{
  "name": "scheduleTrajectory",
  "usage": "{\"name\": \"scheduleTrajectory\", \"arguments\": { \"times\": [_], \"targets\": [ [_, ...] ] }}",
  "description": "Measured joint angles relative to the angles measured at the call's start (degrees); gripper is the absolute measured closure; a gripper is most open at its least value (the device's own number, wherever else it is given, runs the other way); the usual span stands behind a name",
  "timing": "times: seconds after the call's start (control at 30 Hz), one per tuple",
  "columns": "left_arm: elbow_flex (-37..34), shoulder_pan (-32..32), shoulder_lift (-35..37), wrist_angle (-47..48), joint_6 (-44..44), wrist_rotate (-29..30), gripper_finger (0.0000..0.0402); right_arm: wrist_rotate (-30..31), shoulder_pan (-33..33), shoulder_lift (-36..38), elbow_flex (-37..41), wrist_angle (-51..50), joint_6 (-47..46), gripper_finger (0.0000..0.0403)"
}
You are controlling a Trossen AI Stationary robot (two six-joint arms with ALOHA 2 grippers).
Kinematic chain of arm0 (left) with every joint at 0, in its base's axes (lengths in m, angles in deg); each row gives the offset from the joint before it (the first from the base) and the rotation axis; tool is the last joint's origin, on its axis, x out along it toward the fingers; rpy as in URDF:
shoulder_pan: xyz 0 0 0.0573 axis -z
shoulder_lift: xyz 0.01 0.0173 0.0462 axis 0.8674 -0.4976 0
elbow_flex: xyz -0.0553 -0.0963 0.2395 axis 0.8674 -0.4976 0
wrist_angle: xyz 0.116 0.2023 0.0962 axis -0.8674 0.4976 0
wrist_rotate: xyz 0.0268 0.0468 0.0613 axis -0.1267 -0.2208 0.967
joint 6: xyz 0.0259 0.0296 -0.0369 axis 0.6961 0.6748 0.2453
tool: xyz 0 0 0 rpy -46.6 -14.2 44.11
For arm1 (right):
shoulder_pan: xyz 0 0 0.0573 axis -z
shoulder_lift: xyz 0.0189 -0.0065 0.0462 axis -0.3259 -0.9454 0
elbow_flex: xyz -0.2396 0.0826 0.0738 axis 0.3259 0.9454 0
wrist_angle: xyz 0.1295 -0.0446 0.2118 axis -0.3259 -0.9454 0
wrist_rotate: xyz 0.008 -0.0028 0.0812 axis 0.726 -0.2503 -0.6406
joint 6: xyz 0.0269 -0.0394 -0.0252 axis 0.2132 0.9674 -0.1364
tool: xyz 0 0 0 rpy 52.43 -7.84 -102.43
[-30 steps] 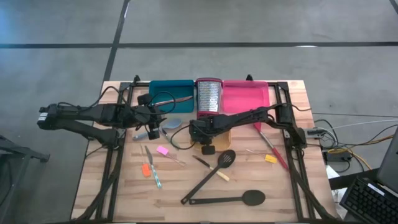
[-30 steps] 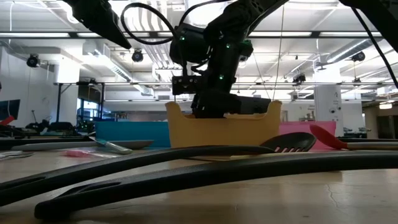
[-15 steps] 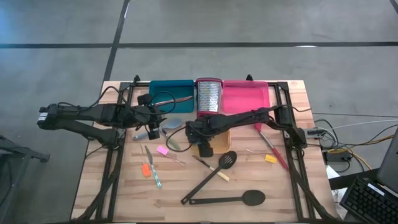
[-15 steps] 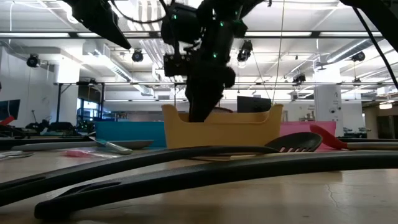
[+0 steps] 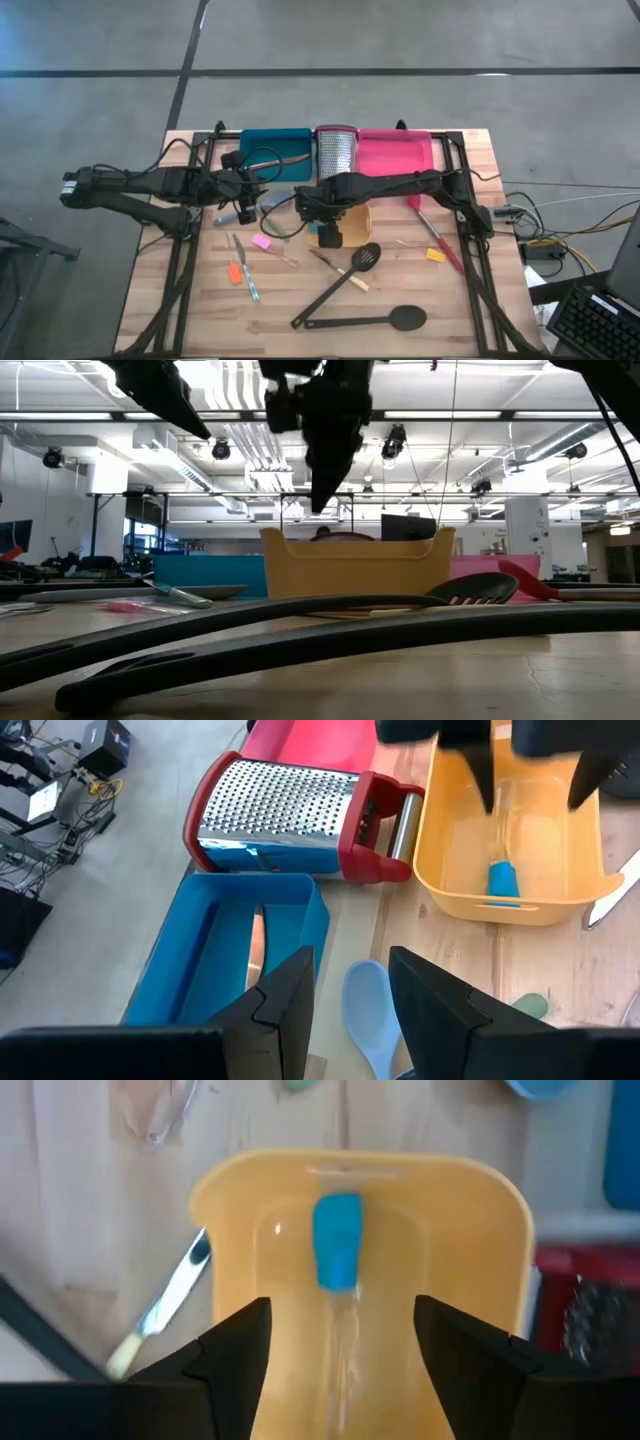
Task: Pick & Place Kitchen Items
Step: Put the pink serving spoon into the pink bin
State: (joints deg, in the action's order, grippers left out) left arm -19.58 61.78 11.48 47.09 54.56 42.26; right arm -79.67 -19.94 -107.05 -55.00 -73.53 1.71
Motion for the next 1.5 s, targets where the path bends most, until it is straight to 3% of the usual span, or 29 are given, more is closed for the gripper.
{"name": "scheduleTrajectory", "arguments": {
  "times": [0.43, 0.6, 1.03, 1.27, 1.5],
  "targets": [
    [-0.09, 0.00, 0.00, 0.15, -0.09, -0.02, 0.0266, 0.09, -2.89, 0.37, -10.75, -18.56, -7.88, 0.0233],
    [-0.09, 0.00, -0.02, 0.15, -0.09, -0.02, 0.0266, 2.02, -4.53, 2.27, -11.51, -22.91, -11.71, 0.0259],
    [-0.11, 0.00, -0.02, 0.17, -0.11, -0.02, 0.0266, 5.73, -11.25, 11.35, -10.86, -23.33, -20.45, 0.0325],
    [-0.11, 0.00, -0.02, 0.14, -0.11, -0.02, 0.0266, 13.55, -15.20, 17.04, -6.80, -23.28, -27.67, 0.0351],
    [-0.11, 0.00, -0.02, 0.16, -0.11, -0.02, 0.0266, 14.03, -17.50, 23.14, 5.82, -23.30, -36.15, 0.0352]
  ]
}}
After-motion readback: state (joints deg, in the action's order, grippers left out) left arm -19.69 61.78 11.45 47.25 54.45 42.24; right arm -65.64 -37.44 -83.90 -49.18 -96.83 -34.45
